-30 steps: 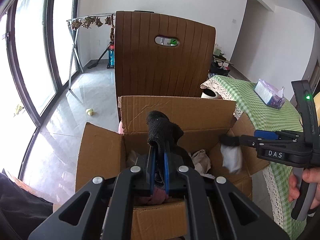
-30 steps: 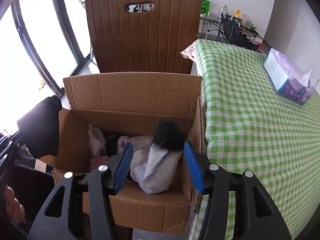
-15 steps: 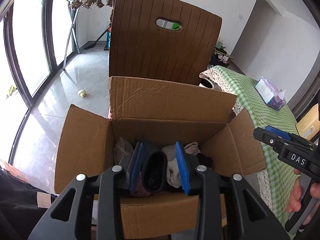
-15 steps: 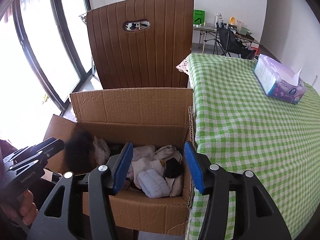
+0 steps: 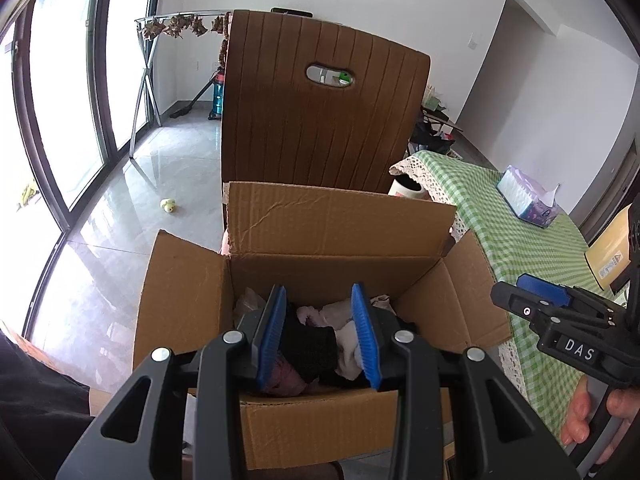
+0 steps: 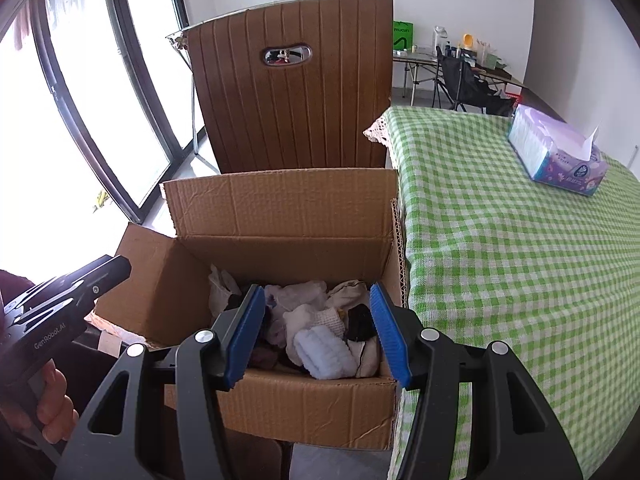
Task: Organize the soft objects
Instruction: 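Move both open tools back over the remaining socks on the table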
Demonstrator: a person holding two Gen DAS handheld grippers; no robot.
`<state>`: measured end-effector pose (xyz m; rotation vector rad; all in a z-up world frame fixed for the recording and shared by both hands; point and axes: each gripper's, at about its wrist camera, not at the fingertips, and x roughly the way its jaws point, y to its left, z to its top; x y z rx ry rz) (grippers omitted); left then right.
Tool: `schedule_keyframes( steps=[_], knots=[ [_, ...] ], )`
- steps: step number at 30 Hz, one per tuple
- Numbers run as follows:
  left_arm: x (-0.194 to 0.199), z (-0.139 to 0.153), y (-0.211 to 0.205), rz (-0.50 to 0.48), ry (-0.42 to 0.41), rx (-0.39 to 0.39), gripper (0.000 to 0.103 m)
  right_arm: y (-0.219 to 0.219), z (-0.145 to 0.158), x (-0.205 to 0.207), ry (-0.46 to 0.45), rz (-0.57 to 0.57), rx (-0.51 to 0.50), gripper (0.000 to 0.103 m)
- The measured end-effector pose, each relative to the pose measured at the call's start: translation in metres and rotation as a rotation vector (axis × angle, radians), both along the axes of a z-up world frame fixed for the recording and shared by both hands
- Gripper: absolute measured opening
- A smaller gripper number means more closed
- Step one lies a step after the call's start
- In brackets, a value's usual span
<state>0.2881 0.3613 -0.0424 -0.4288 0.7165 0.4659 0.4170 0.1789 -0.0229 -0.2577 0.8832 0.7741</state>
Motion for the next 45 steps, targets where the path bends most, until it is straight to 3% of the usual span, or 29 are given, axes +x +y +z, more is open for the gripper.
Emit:
schedule_keyframes(
  steps=[3,7,9,11,14,16,19,32,45],
  knots=[
    [-0.009,0.018,-0.011,-0.001,-0.031,0.051,0.032,-0.007,0.013,-0.010,-0.025,0.000,0.014,0.053],
    [-0.025,0.047,-0.027,0.012,-0.096,0.143,0.044,-0.022,0.036,-0.025,-0.083,-0.007,0.061,0.054],
    [-0.035,0.061,-0.036,0.030,-0.141,0.212,0.055,-0.031,0.050,-0.035,-0.128,-0.011,0.100,0.061],
    [-0.045,0.073,-0.045,0.055,-0.174,0.270,0.074,-0.039,0.062,-0.046,-0.177,-0.016,0.138,0.067],
    [-0.057,0.088,-0.056,0.066,-0.225,0.327,0.083,-0.053,0.079,-0.063,-0.262,-0.030,0.196,0.082],
    [-0.065,0.096,-0.062,0.068,-0.254,0.352,0.087,-0.060,0.086,-0.072,-0.308,-0.041,0.219,0.085],
    [-0.077,0.106,-0.072,0.067,-0.295,0.382,0.091,-0.070,0.092,-0.086,-0.362,-0.046,0.246,0.088],
    [-0.096,0.123,-0.108,0.018,-0.349,0.378,0.095,-0.121,0.095,-0.099,-0.361,-0.155,0.240,0.088],
    [-0.050,0.118,-0.217,-0.222,-0.400,0.326,0.095,-0.272,0.087,-0.104,-0.364,-0.455,0.205,0.088]
  ],
)
